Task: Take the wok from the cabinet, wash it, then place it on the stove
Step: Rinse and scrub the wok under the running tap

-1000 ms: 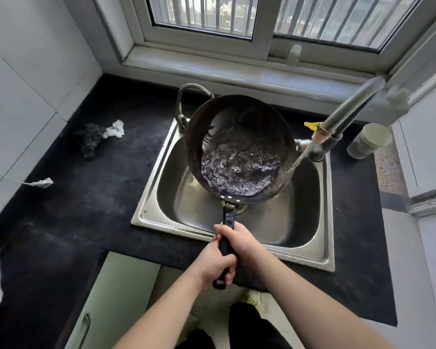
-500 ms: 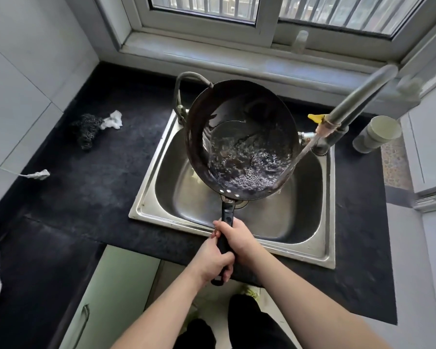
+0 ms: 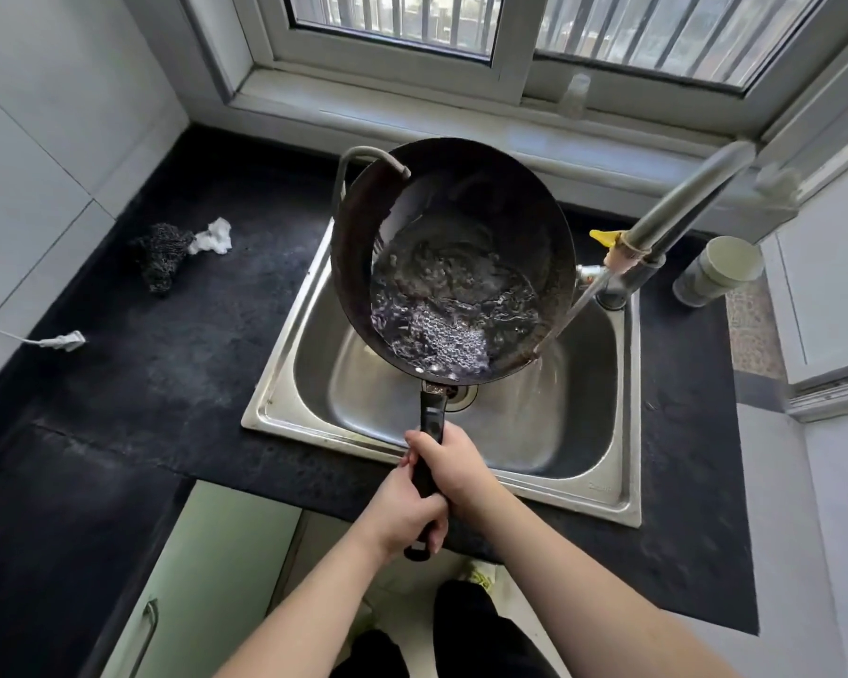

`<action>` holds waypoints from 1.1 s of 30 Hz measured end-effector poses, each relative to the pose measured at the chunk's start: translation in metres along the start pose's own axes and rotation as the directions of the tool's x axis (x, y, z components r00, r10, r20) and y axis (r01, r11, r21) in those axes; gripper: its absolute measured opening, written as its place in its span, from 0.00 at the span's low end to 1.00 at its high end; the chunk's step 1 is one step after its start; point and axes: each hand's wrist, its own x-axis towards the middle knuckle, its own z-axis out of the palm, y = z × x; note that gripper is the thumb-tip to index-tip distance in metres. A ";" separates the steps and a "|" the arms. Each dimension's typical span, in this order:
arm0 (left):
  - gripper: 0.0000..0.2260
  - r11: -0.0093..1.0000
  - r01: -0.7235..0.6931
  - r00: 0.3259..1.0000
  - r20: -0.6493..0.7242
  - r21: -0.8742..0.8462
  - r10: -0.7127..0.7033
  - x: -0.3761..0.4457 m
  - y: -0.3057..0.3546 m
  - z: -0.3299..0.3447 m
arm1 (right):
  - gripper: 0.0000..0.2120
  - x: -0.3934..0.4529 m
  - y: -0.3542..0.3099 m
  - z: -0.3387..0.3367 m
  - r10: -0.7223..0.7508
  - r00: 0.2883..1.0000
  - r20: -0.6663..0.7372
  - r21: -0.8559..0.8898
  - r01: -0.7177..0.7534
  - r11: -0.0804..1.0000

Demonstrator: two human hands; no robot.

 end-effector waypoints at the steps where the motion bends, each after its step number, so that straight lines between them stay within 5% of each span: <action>1: 0.13 1.000 -0.007 1.000 0.004 0.005 0.007 0.001 0.001 0.001 | 0.09 0.000 -0.001 -0.002 -0.003 1.000 -0.008 -0.013 0.003 1.000; 20: 0.05 0.994 -0.033 0.995 0.093 -0.100 0.042 0.004 0.009 0.017 | 0.09 -0.010 -0.015 -0.019 -0.037 0.992 -0.120 -0.184 0.014 0.983; 25: 0.13 0.988 -0.042 0.992 0.114 -0.150 0.059 0.005 0.014 0.021 | 0.08 -0.012 -0.020 -0.023 -0.045 0.990 -0.132 -0.199 0.018 0.980; 33: 0.11 0.992 -0.085 0.986 0.137 -0.096 0.098 0.019 0.026 0.023 | 0.06 -0.008 -0.032 -0.035 -0.086 0.983 -0.164 -0.164 0.059 0.985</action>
